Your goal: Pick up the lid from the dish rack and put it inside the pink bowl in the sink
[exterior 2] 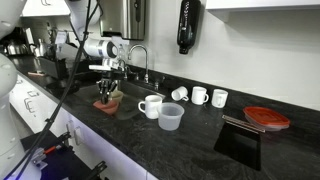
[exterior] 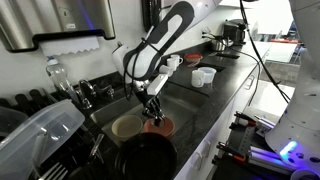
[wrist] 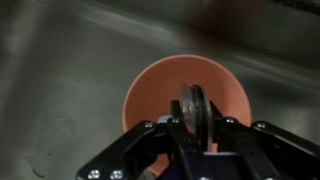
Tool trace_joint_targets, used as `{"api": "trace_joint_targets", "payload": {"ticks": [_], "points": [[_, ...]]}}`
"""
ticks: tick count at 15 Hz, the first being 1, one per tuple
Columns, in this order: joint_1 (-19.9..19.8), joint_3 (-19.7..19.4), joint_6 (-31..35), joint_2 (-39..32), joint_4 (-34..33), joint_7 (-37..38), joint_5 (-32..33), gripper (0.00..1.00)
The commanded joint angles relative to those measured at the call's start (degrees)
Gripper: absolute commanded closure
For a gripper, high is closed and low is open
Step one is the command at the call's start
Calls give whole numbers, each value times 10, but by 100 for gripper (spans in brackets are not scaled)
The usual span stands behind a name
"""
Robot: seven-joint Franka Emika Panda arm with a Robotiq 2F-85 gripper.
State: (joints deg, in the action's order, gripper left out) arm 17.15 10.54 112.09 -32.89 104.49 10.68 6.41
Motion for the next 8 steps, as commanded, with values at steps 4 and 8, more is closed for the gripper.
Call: {"api": "trace_joint_targets", "payload": {"ticks": [4, 8], "points": [[11, -1, -50, -57, -72, -31, -9, 93], [13, 0, -77, -74, -83, -43, -10, 93]]}}
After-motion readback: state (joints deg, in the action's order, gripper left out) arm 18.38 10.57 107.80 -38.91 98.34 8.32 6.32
